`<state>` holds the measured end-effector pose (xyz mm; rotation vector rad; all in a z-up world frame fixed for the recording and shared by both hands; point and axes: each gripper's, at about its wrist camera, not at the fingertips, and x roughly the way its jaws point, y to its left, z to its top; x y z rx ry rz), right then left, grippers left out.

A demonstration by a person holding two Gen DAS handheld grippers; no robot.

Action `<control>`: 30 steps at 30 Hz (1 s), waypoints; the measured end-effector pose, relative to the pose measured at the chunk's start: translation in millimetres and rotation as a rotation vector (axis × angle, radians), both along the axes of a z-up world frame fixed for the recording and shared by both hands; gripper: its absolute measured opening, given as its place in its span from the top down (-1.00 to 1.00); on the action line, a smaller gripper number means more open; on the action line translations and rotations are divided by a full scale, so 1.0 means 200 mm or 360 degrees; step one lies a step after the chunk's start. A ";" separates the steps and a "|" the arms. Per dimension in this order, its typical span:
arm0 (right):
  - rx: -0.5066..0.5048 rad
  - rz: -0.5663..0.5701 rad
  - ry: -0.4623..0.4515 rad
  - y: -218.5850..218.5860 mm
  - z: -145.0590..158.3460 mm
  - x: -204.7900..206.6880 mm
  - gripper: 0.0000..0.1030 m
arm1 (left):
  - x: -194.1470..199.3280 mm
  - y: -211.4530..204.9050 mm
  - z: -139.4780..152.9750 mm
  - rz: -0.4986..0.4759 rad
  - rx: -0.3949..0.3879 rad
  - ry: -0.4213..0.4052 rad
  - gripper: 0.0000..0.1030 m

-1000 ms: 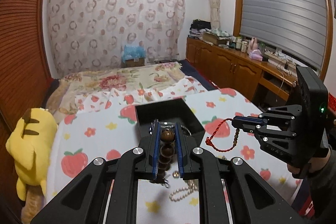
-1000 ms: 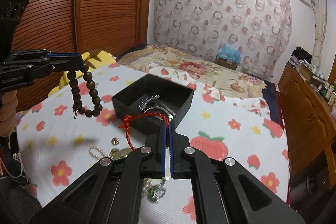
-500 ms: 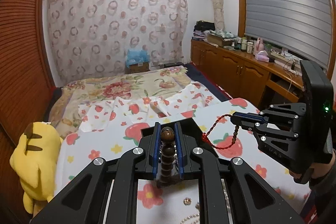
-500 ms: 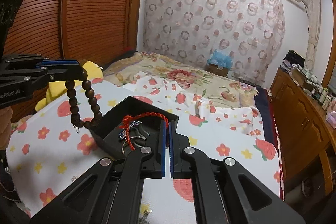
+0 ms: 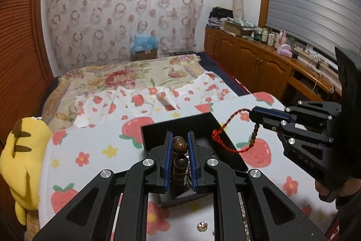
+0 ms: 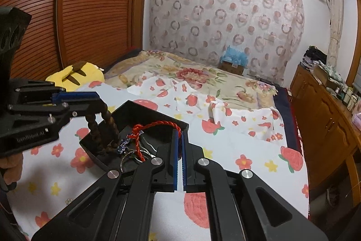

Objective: Organize jewelry
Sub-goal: 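Lower bead bracelet into black box with left gripper while right drops red bracelet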

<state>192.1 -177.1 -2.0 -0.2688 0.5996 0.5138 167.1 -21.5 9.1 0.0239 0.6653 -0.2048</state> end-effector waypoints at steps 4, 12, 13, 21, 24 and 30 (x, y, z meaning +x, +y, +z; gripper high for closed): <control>-0.0001 0.0022 0.0006 0.03 -0.01 0.01 0.93 | 0.00 -0.02 -0.03 -0.0013 0.0013 0.0031 0.75; -0.0037 0.0058 0.0031 0.12 -0.06 0.04 0.94 | -0.07 0.01 -0.03 0.0031 0.0010 -0.0004 0.29; -0.0035 0.0064 0.0047 0.13 -0.07 0.05 0.94 | -0.09 0.02 -0.03 0.0040 0.0009 -0.0008 0.26; -0.0037 0.0061 0.0137 0.21 -0.16 0.13 0.93 | -0.22 0.13 -0.10 0.0077 -0.0001 0.0007 0.08; -0.0040 0.0060 0.0157 0.23 -0.18 0.14 0.92 | -0.25 0.16 -0.14 0.0086 -0.0020 0.0031 0.06; -0.0029 0.0071 0.0172 0.22 -0.18 0.13 0.90 | -0.32 0.16 -0.20 0.0085 -0.0009 0.0053 -0.24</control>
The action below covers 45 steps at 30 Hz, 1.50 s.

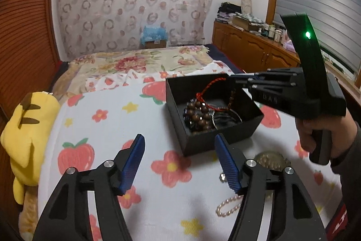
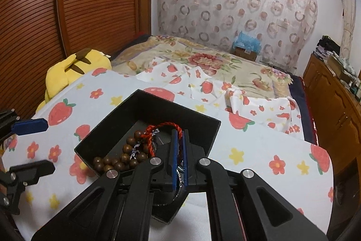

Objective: Organize jewelry
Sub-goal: 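Lower bead bracelet into black box with left gripper while right drops red bracelet, then grasp the pearl necklace strand with the left gripper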

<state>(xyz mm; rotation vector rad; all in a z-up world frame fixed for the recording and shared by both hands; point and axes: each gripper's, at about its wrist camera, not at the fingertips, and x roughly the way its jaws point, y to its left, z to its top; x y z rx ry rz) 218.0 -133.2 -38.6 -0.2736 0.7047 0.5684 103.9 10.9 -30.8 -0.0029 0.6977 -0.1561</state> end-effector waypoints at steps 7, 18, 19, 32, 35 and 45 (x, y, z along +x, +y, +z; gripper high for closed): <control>0.0027 0.0019 -0.0020 -0.06 0.03 -0.08 0.62 | -0.07 -0.02 -0.05 -0.0021 0.0003 0.0028 -0.44; 0.0041 0.0131 -0.0039 -0.23 0.04 -0.50 0.62 | -0.17 -0.06 -0.09 -0.0072 -0.0011 0.0060 -0.47; 0.0041 0.0135 -0.0034 -0.25 0.03 -0.53 0.62 | -0.17 -0.06 -0.09 -0.0075 -0.0016 0.0064 -0.47; 0.0103 0.0033 0.0102 -0.46 -0.12 -0.81 0.62 | -0.23 -0.08 -0.20 -0.0131 -0.0010 0.0169 -0.47; 0.0123 0.0010 0.0127 -0.49 -0.14 -0.85 0.62 | -0.24 -0.13 -0.21 -0.0190 -0.0005 0.0181 -0.29; 0.0085 0.0022 0.0183 -0.47 -0.24 -0.89 0.62 | -0.25 -0.34 -0.24 -0.0370 0.0133 0.0212 0.42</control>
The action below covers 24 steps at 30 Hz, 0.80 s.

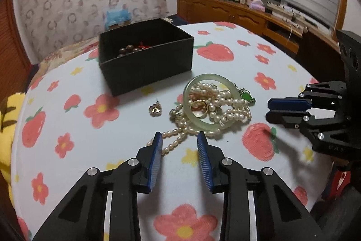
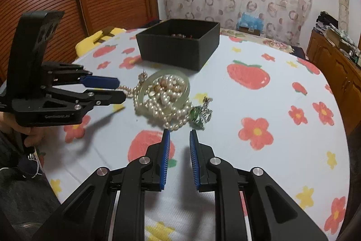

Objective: Organize jewelry
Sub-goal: 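Grasp the pearl necklace strand with the left gripper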

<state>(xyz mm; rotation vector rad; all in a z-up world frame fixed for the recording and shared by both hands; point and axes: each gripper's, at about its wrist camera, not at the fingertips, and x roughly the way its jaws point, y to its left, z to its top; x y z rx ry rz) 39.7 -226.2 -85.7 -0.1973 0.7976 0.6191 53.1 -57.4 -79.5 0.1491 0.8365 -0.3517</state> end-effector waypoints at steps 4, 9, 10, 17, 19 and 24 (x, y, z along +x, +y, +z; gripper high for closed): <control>0.0013 0.0003 -0.0008 0.00 0.01 0.00 0.62 | 0.03 -0.02 -0.02 -0.0006 0.0045 0.0025 0.45; 0.0018 0.0018 -0.0016 0.00 0.01 0.00 0.62 | 0.08 -0.03 -0.03 0.0006 0.0050 0.0043 0.50; 0.0018 0.0021 -0.0017 0.00 0.01 0.00 0.62 | 0.08 -0.02 -0.03 0.0003 0.0047 0.0043 0.53; 0.0012 0.0032 -0.0014 0.01 0.00 0.00 0.62 | 0.06 0.02 -0.03 0.0031 0.0022 0.0065 0.93; 0.0011 0.0031 -0.0013 0.01 0.00 0.00 0.62 | 0.04 0.05 -0.01 0.0055 -0.0020 0.0050 0.93; -0.0018 0.0040 -0.0010 0.02 0.00 0.00 0.62 | -0.03 0.15 0.09 0.0121 -0.0114 -0.0035 0.93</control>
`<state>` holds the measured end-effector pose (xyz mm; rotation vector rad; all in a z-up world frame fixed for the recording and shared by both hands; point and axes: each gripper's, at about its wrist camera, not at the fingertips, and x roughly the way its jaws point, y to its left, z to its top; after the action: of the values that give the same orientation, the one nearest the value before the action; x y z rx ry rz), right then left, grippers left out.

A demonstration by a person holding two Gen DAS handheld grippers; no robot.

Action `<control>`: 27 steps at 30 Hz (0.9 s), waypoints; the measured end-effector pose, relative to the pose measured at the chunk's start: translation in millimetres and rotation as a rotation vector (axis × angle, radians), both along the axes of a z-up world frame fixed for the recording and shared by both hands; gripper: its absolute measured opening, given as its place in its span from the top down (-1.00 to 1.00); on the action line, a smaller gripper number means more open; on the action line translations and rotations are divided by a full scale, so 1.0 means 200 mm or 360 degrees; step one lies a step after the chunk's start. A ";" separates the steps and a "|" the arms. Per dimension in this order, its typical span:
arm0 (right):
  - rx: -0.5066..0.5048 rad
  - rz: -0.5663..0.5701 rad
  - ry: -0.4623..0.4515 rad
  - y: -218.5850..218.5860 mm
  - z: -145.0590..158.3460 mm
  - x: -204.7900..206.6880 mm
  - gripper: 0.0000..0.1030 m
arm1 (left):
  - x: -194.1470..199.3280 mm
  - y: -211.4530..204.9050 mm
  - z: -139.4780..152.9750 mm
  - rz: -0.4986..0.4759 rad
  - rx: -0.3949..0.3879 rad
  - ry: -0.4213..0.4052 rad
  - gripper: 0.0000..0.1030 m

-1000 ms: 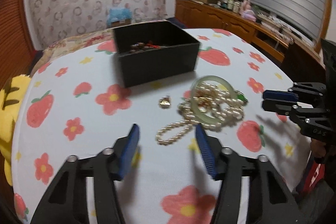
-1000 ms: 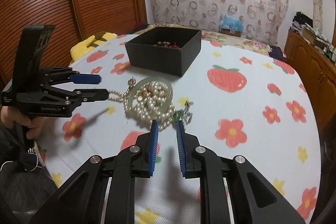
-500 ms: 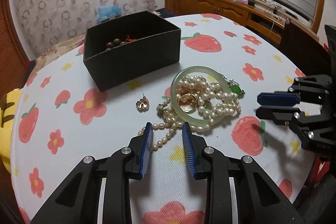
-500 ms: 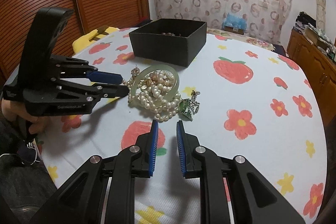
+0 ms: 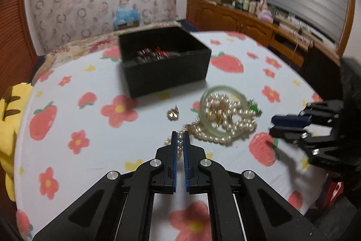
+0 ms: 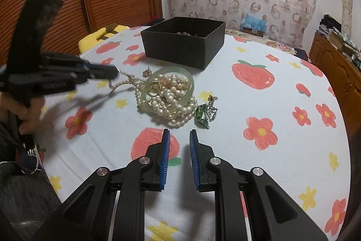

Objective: Organize jewelry
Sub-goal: 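Grasp the pearl necklace strand with the left gripper, then lift the pearl necklace with the left gripper while the right gripper grasps its strand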

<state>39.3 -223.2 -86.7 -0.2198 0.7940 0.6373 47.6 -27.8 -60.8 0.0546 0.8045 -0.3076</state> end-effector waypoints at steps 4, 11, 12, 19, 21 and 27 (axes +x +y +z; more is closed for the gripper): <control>-0.0028 0.0010 0.0003 0.01 -0.01 0.01 0.62 | -0.05 0.04 0.10 0.0035 -0.0040 -0.0093 0.93; -0.0044 0.0029 -0.0013 0.03 0.02 0.02 0.62 | -0.12 0.07 0.27 0.0059 -0.0082 -0.0232 0.93; -0.0042 0.0030 -0.0018 0.03 0.03 0.02 0.62 | -0.12 0.07 0.28 0.0063 -0.0082 -0.0245 0.93; -0.0023 0.0045 -0.0019 0.07 0.06 0.06 0.62 | -0.14 0.11 0.41 0.0095 -0.0099 -0.0348 0.93; -0.0015 0.0056 -0.0013 0.09 0.06 0.07 0.62 | -0.14 0.11 0.45 0.0106 -0.0092 -0.0383 0.93; -0.0031 0.0105 -0.0016 0.16 0.06 0.08 0.62 | -0.13 0.14 0.56 0.0130 -0.0080 -0.0469 0.93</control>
<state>55.7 -191.8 -74.1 -0.2677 0.7860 0.6902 21.6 0.0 51.5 0.0194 0.5048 -0.2356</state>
